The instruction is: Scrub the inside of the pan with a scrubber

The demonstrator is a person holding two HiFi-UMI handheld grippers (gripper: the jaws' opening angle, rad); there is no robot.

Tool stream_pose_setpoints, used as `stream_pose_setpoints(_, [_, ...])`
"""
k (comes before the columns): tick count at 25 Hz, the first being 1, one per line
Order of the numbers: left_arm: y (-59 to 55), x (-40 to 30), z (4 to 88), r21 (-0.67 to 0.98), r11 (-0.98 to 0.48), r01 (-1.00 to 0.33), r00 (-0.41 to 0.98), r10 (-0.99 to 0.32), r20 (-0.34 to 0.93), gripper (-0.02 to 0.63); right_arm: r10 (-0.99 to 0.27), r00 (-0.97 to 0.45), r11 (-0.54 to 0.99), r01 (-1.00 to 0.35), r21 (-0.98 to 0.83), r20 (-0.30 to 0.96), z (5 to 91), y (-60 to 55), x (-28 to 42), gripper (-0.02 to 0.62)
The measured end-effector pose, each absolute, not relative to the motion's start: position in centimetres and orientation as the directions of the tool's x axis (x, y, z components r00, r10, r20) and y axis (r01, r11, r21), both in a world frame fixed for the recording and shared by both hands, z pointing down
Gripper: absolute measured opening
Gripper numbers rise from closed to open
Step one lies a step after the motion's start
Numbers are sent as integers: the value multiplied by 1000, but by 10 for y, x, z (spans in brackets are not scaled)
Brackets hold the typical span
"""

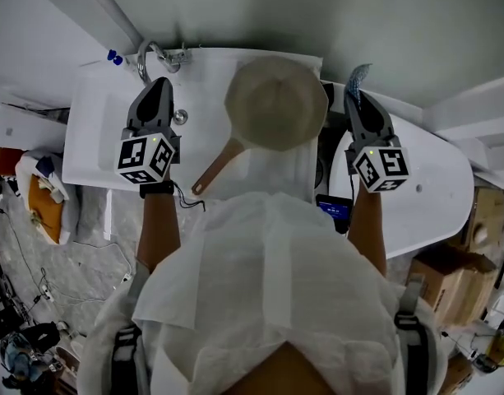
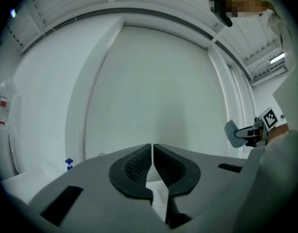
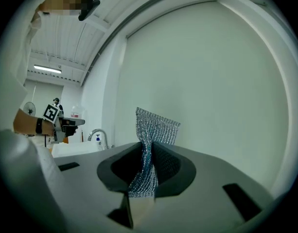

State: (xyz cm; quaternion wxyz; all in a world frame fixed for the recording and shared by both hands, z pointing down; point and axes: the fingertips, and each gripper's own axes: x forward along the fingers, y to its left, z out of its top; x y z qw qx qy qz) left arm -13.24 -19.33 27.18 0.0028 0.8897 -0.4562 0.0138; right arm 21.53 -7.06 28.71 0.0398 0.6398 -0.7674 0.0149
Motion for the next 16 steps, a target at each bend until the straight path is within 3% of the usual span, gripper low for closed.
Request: stream_pose_setpoints(16, [-192, -122, 272, -19, -611, -792, 610, -792, 41, 28, -984, -156, 160, -986, 48, 91, 290, -65, 223, 58])
